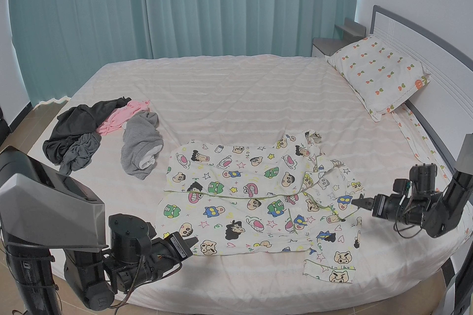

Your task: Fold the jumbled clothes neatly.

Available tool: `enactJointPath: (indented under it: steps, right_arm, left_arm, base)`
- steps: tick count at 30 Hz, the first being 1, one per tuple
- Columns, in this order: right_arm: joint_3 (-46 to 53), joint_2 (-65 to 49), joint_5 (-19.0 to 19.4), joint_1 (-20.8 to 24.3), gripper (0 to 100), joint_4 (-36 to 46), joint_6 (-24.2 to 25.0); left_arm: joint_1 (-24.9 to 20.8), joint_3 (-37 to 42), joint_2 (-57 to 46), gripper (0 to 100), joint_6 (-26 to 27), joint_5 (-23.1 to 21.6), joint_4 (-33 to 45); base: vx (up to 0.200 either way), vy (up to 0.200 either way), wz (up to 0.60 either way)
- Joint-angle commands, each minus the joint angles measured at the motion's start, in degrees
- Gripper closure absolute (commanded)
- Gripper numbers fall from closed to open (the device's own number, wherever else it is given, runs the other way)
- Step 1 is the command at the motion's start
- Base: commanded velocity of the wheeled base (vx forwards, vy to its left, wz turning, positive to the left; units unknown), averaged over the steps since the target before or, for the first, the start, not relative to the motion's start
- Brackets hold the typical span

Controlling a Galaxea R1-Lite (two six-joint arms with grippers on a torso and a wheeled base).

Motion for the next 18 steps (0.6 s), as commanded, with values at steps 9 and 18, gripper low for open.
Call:
enactJointPath:
  steps: [9, 18]
  right_arm:
    - [18.0, -6.9, 6.1, -2.3, 0, -5.2, -4.2]
    - [18.0, -5.4, 6.8, -2.5, 0, -5.0, -4.2]
  left_arm:
    - [1.9, 7.6, -5.8, 0, -3.4, 0.4, 0.4]
    - [9.2, 7.6, 10.2, 0, 9.7, 1.8, -1.0]
  base:
    - [0.0, 0.0, 0.0]
    - [0.0, 0.0, 0.0]
